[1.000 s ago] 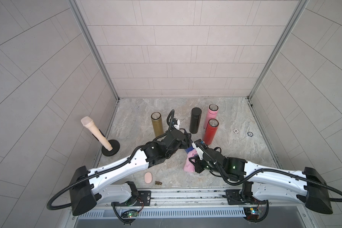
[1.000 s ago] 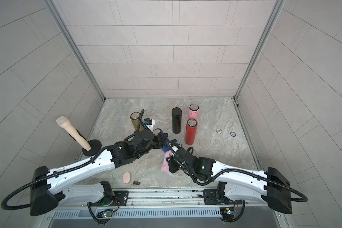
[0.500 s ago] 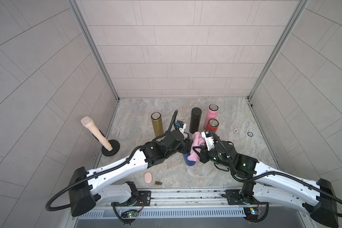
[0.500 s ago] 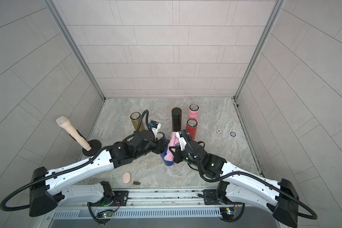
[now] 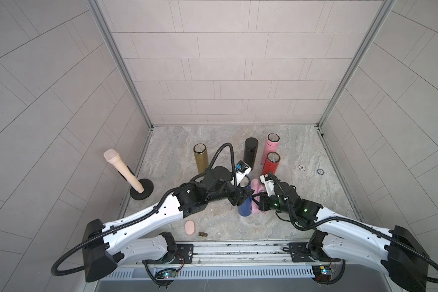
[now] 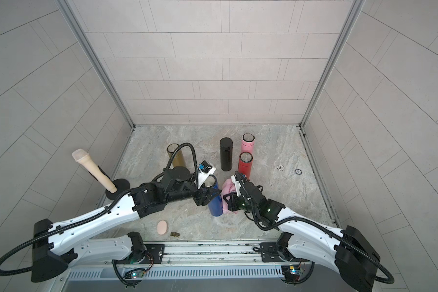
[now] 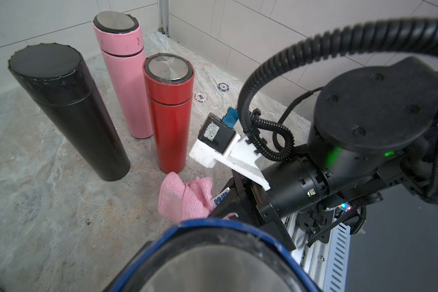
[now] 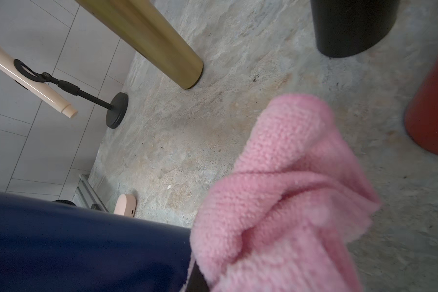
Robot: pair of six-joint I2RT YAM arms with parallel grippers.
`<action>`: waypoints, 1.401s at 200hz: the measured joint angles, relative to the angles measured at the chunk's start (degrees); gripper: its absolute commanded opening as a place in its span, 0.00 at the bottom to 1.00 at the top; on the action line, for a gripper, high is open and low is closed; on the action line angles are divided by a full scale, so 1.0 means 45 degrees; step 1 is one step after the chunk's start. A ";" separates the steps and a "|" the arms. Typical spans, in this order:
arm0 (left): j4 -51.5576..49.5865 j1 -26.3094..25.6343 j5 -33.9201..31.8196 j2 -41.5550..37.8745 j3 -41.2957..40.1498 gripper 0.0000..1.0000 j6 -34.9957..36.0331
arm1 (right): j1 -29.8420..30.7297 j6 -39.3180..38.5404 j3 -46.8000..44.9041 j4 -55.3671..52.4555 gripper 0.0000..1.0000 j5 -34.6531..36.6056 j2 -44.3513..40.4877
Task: Wipe the surface of the thermos
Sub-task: Wipe the dirt from the surface of the thermos.
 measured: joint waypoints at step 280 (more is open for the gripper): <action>-0.3342 -0.0262 -0.6334 0.1681 0.2880 0.00 -0.6207 | 0.1919 -0.1044 -0.0219 0.2395 0.00 -0.0257 -0.1957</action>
